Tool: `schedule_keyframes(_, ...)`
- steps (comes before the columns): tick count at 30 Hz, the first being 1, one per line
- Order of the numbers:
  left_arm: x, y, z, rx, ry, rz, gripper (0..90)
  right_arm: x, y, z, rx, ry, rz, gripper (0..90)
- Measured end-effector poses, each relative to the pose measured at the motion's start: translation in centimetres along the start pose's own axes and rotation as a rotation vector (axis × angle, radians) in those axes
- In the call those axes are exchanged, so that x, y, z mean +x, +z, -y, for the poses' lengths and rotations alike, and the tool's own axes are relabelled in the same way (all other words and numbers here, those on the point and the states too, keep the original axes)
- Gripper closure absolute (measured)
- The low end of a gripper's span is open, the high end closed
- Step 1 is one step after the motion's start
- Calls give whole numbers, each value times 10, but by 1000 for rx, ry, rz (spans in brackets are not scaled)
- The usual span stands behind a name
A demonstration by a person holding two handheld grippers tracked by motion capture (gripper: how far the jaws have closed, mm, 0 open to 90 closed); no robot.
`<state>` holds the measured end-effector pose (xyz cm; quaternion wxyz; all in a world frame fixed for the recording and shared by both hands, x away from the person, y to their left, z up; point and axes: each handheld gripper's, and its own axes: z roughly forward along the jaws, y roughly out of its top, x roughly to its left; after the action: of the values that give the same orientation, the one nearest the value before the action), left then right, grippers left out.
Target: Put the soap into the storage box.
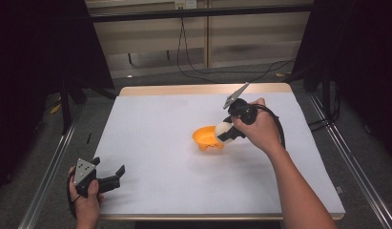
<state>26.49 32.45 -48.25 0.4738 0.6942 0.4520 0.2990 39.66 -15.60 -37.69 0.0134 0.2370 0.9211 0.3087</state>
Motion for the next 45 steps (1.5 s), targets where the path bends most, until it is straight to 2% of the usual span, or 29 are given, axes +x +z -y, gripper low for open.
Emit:
schedule_keyframes(9, 0, 0, 0, 0, -1, 2, 0, -3, 6, -11, 10, -13, -5, 236)
schedule_keyframes(32, 0, 0, 0, 0, 1, 2, 0, -9, 29, -25, 29, -15, -6, 236)
schedule_keyframes(45, 0, 0, 0, 0, 2, 2, 0, -9, 39, -31, 64, -23, -1, 235)
